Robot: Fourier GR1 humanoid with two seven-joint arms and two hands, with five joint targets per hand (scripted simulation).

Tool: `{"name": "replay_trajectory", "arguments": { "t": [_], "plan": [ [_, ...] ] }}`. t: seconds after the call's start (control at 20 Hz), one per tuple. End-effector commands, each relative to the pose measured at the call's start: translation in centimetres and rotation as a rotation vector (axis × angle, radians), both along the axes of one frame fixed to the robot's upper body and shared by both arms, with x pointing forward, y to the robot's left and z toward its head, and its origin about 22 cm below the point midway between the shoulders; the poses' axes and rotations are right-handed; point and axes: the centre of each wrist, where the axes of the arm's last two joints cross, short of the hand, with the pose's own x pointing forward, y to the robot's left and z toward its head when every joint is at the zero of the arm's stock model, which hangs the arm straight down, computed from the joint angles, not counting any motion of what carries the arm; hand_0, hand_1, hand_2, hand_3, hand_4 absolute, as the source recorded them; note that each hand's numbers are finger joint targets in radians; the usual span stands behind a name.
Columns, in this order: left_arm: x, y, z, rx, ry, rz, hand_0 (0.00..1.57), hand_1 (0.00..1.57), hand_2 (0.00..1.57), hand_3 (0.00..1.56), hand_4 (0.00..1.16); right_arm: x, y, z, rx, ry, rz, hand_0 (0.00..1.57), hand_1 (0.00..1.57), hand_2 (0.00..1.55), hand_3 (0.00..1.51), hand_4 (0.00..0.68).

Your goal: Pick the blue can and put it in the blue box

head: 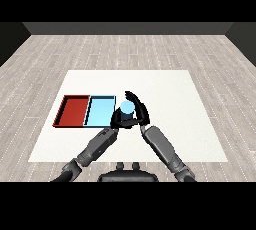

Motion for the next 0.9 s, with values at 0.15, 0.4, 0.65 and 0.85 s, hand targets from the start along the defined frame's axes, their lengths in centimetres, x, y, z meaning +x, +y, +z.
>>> {"name": "replay_trajectory", "arguments": {
  "t": [0.15,0.4,0.65,0.85],
  "plan": [
    [-0.6,1.1,0.4,0.030,0.005,0.040,1.57,1.57,1.57,1.53,1.14,-1.2,-3.2,0.2,0.075,-0.016,-0.035,0.00,0.00,0.00,0.00,0.000],
    [1.2,2.4,0.7,0.089,-0.035,0.104,1.57,1.57,1.57,1.54,1.15,-0.9,-7.1,0.4,0.213,-0.079,-0.104,0.00,0.00,0.00,0.00,0.000],
    [3.2,6.9,1.3,0.197,-0.034,0.145,1.57,1.57,1.57,1.52,1.15,-3.2,-12.1,0.4,0.282,-0.058,-0.235,0.00,0.00,0.00,0.00,0.000],
    [5.7,10.1,4.5,0.241,-0.018,0.246,1.57,1.57,1.57,1.52,1.15,-1.9,-12.9,-0.3,0.314,-0.056,-0.243,0.00,0.00,0.00,0.00,0.000]
  ]
}}
